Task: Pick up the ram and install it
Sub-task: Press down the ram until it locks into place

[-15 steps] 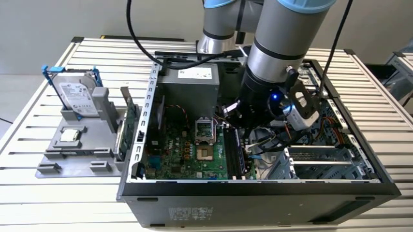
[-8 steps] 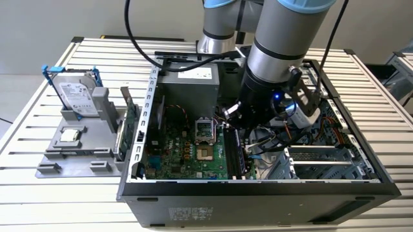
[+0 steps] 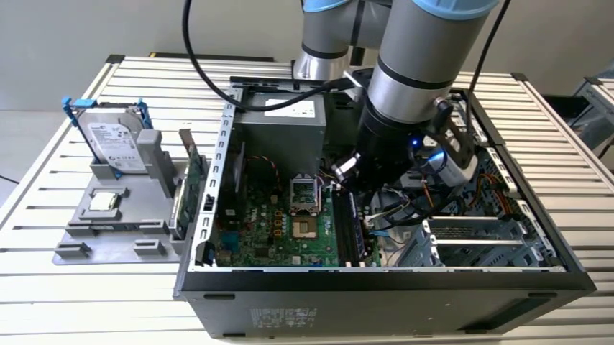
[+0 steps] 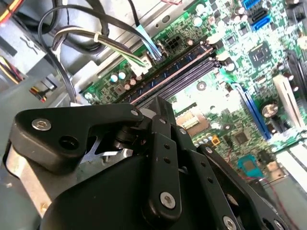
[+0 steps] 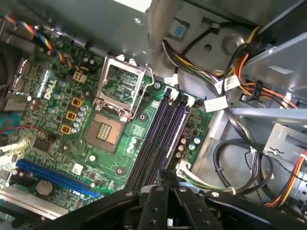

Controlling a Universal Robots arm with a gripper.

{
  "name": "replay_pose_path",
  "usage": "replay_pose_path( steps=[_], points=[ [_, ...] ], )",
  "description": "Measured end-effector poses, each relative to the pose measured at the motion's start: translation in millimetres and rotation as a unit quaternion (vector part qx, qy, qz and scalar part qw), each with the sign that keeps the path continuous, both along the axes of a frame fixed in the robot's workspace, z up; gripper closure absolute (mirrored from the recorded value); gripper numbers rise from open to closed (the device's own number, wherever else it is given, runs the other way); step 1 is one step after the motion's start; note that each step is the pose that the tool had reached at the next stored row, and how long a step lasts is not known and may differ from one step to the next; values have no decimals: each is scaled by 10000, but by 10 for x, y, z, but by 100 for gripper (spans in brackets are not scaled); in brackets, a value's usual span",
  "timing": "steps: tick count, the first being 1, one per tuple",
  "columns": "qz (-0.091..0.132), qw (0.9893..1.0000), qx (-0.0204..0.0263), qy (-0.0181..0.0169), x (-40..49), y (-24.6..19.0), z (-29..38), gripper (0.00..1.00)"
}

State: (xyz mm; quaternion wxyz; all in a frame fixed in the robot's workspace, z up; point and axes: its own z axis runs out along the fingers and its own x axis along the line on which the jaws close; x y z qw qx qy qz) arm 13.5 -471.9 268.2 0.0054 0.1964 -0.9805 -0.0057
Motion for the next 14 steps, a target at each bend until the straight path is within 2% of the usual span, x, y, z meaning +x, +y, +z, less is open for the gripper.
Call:
replay_pose_path(
  steps=[3, 7, 14],
  points=[
    [189, 9998, 0, 0, 0, 0, 0, 100],
    [434, 9991, 0, 0, 0, 1, 0, 100],
    [817, 9967, 0, 0, 0, 3, -2, 100]
  ],
)
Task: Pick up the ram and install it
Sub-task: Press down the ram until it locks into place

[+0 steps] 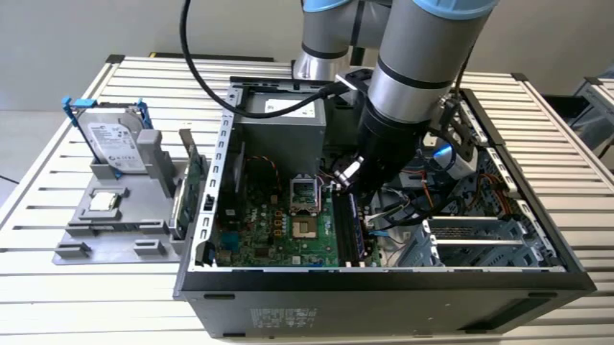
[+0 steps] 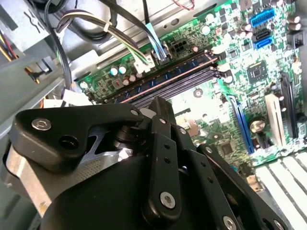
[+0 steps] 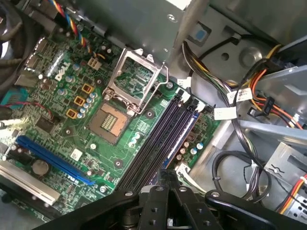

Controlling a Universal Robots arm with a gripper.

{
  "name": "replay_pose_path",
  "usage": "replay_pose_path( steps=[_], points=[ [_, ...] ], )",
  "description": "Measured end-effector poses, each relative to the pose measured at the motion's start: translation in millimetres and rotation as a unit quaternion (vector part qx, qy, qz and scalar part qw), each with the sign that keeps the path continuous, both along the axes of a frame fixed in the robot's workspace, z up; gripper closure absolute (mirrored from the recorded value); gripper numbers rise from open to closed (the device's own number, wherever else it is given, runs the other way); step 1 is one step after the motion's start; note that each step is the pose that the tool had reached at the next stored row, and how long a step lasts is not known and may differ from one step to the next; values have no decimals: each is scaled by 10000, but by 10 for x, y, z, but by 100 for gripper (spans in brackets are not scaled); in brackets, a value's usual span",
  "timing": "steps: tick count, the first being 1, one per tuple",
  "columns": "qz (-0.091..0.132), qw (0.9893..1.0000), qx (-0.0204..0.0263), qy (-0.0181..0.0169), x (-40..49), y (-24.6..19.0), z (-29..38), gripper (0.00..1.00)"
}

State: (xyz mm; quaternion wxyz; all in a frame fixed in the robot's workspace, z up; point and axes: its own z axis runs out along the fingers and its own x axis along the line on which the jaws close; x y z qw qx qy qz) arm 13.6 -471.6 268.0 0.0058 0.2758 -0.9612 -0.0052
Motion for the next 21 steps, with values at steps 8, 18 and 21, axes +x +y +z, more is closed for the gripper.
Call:
replay_pose_path(
  steps=[8, 18, 21],
  points=[
    [424, 9991, -1, 1, 0, 5, -4, 100],
    [1003, 9950, 0, 1, 0, 12, -10, 100],
    [1183, 9930, 0, 2, 0, 15, -11, 100]
  ],
)
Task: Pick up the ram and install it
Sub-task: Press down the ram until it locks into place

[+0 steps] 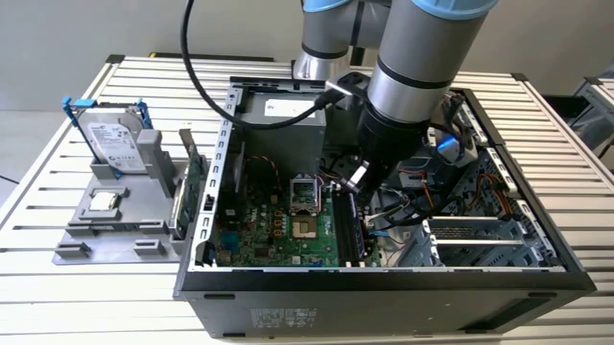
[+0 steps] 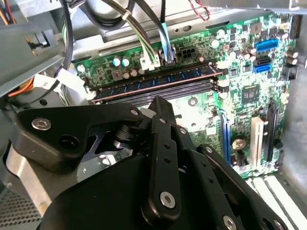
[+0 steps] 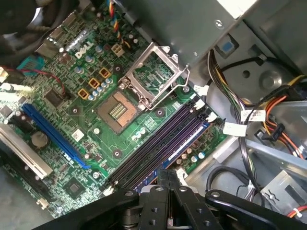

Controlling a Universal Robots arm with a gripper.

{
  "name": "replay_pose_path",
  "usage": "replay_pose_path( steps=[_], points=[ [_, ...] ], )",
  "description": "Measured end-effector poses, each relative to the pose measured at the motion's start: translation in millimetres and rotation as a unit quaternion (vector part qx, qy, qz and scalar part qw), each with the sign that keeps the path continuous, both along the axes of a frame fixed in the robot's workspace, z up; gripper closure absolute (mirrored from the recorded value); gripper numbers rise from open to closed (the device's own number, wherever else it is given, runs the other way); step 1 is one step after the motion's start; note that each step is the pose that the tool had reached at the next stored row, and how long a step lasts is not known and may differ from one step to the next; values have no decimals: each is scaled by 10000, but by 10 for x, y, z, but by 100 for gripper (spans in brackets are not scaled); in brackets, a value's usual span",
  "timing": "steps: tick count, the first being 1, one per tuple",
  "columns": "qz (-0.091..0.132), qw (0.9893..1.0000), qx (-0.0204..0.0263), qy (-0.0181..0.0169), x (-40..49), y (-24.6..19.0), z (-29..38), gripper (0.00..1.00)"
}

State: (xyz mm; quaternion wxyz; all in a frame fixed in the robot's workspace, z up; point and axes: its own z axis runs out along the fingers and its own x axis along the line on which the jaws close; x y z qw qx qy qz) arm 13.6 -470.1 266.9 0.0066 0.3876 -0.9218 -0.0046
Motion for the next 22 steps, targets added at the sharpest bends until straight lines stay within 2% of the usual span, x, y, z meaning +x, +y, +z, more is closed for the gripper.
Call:
replay_pose_path(
  steps=[5, 11, 16, 22],
  points=[
    [299, 9996, 0, 1, 0, 4, -1, 100],
    [633, 9980, 0, 8, 0, 7, -2, 100],
    [878, 9961, 0, 13, 0, 8, -3, 100],
    [1174, 9931, 0, 18, 0, 9, -5, 100]
  ],
)
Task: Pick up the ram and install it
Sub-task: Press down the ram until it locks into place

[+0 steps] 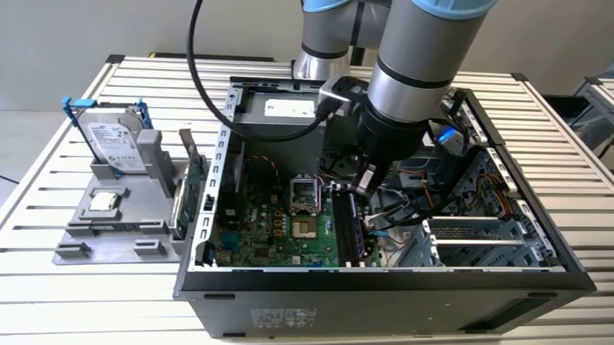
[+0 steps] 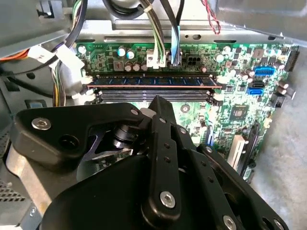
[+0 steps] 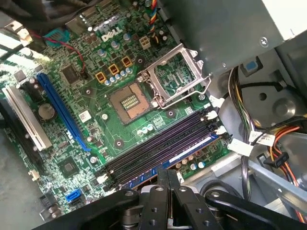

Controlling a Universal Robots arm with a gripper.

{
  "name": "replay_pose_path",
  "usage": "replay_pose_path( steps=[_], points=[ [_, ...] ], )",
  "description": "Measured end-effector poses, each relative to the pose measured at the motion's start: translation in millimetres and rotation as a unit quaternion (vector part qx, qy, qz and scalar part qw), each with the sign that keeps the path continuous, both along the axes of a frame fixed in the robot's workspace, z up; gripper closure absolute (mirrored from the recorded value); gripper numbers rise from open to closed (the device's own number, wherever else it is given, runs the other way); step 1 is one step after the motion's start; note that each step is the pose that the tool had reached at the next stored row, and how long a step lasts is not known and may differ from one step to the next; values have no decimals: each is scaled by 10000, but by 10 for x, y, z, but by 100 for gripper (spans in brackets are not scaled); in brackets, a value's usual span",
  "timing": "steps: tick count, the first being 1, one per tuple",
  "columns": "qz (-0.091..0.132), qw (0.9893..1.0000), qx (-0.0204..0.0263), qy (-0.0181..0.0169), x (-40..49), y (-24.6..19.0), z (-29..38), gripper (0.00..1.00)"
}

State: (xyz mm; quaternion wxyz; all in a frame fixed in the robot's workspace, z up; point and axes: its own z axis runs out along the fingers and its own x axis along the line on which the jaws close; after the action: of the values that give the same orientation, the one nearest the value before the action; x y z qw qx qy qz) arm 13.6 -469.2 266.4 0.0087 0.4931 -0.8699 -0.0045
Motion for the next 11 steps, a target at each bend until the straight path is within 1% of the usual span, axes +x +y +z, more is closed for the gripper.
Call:
replay_pose_path(
  steps=[5, 8, 11],
  points=[
    [261, 9997, 0, 3, 0, 1, -1, 100],
    [435, 9991, 0, 4, 0, 1, -2, 100],
    [599, 9982, 0, 7, 0, 1, -2, 100]
  ],
)
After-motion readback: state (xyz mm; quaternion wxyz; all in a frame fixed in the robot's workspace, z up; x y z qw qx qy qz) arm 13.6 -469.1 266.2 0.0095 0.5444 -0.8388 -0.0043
